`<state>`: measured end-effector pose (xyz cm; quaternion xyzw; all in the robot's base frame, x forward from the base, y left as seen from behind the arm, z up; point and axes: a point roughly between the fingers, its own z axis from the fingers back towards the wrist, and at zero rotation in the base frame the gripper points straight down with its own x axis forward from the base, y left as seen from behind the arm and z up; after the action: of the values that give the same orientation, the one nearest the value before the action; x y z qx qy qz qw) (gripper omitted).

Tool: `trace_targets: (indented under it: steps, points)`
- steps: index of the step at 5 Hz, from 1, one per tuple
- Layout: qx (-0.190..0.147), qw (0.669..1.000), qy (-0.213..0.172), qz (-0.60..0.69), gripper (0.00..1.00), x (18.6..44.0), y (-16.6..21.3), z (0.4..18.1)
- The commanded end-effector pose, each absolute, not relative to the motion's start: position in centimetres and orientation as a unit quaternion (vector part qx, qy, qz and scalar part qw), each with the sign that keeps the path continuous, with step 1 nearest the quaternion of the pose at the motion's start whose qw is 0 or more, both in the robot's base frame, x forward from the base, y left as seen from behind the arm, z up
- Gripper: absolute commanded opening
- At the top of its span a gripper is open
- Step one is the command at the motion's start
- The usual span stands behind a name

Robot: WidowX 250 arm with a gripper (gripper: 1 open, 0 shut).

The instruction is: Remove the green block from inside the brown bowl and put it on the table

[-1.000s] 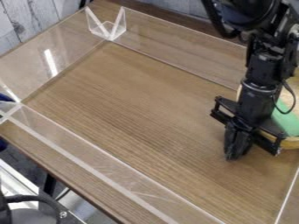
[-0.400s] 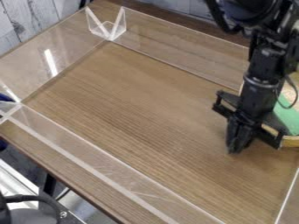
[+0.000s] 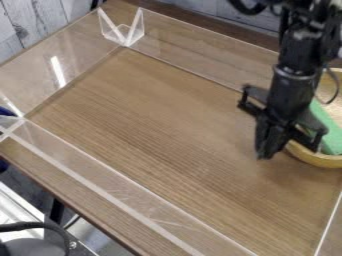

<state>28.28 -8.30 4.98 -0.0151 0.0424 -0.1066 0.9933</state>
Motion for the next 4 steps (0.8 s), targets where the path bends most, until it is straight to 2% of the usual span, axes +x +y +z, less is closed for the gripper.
trace_targets:
  steps: [1,3,4]
  points:
    - [-0.019,0.996,0.019,-0.085,0.0,28.3,-6.8,5.6]
    - [-0.014,0.998,0.032,-0.045,0.0,27.6,-2.8,3.3]
    - [-0.012,0.998,0.038,-0.043,0.0,27.5,-2.4,2.9]
